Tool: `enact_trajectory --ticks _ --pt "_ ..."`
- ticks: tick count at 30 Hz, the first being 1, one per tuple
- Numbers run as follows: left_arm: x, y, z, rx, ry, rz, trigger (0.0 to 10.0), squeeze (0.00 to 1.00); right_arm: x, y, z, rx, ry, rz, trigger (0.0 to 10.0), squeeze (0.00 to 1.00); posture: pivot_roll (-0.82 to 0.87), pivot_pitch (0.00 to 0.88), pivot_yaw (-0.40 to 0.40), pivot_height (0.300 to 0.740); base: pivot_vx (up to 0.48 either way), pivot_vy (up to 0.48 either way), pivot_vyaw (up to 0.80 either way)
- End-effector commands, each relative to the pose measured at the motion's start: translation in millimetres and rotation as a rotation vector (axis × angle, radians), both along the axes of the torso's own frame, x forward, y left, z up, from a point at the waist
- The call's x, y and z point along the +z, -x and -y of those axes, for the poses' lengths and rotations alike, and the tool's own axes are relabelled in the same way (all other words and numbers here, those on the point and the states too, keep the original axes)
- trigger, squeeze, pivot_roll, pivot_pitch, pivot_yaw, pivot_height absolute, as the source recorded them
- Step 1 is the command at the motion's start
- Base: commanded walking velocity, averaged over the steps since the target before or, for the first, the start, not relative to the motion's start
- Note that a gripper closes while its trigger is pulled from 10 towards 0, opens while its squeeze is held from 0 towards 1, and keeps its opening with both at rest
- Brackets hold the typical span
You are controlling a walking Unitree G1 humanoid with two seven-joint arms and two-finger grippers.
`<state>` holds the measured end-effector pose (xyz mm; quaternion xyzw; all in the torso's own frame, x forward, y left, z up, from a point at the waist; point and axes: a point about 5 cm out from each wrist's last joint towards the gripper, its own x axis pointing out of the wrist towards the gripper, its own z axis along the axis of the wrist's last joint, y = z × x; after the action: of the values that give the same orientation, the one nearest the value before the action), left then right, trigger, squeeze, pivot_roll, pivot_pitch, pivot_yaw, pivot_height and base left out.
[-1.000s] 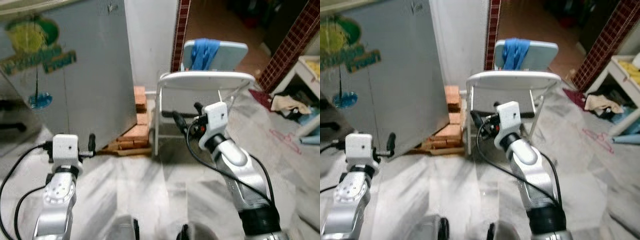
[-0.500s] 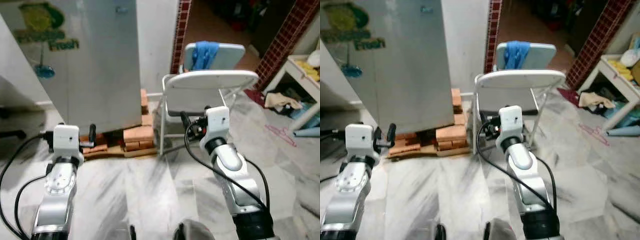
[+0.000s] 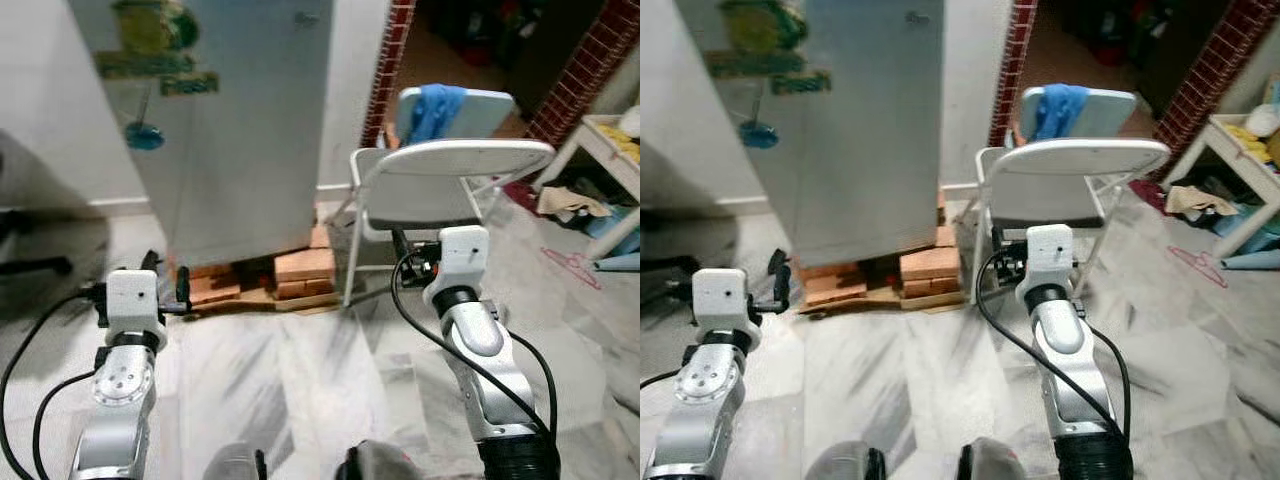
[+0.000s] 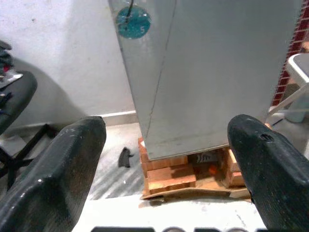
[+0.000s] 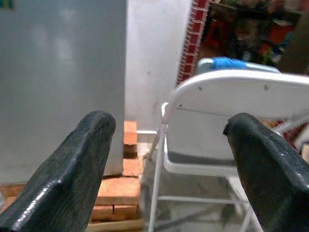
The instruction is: Restocking fridge
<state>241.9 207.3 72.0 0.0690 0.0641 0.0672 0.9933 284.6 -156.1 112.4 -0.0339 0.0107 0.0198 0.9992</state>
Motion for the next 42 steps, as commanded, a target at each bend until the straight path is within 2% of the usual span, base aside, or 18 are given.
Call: enact_trajectory --ticks 1,2,4,8,13,19,28,33,42 --pt "1.7 -0.6 4.3 -0.02 0.006 0.011 10.0 0.0 -7.9 0.8 6.2 -0.037 -0.008 -0.045 10.0 0.0 -0.01 0.046 -0.055 0.74 0.0 0.476 0.0" --pt "4.0 -1.9 5.3 -0.023 0.008 0.023 10.0 0.0 -1.7 0.2 6.4 -0.026 -0.006 -0.003 10.0 0.0 -0.01 0.044 -0.055 0.74 0.0 0.476 0.0" --pt "6.5 -4.2 5.1 -0.036 0.017 0.036 10.0 0.0 1.9 -0.8 4.0 0.007 -0.033 0.018 10.0 0.0 -0.01 0.044 -0.056 0.74 0.0 0.48 0.0" --pt "6.9 -6.0 2.3 -0.02 0.018 0.039 10.0 0.0 1.8 -1.2 1.9 0.026 -0.049 0.009 10.0 0.0 -0.01 0.044 -0.056 0.74 0.0 0.48 0.0" --pt "7.7 -5.4 5.7 -0.063 0.039 0.049 10.0 0.0 -0.8 -1.0 -0.8 0.046 -0.082 0.006 10.0 0.0 -0.02 0.045 -0.055 0.74 0.0 0.48 -0.8" --pt "5.8 -5.0 6.9 -0.064 0.065 0.034 10.0 0.0 -1.5 -0.6 -3.1 0.064 -0.092 0.009 10.0 0.0 -0.01 0.042 -0.057 0.74 0.0 0.48 -0.8" --pt "7.1 -4.7 5.4 -0.077 0.061 0.04 10.0 0.0 0.0 -2.8 0.0 0.059 -0.092 0.021 10.0 0.0 -0.01 0.042 -0.057 0.74 0.0 0.48 -0.8" --pt "6.4 -4.8 3.7 -0.082 0.052 0.034 10.0 0.0 -1.9 -1.1 1.0 0.04 -0.098 0.027 10.0 0.0 -0.02 0.039 -0.028 0.74 0.0 0.48 -0.59" --pt "5.9 -8.9 2.7 -0.105 0.036 0.022 10.0 0.0 -7.5 4.7 4.1 0.009 -0.095 0.02 10.0 0.0 -0.03 0.043 -0.005 0.74 0.0 0.48 0.0"
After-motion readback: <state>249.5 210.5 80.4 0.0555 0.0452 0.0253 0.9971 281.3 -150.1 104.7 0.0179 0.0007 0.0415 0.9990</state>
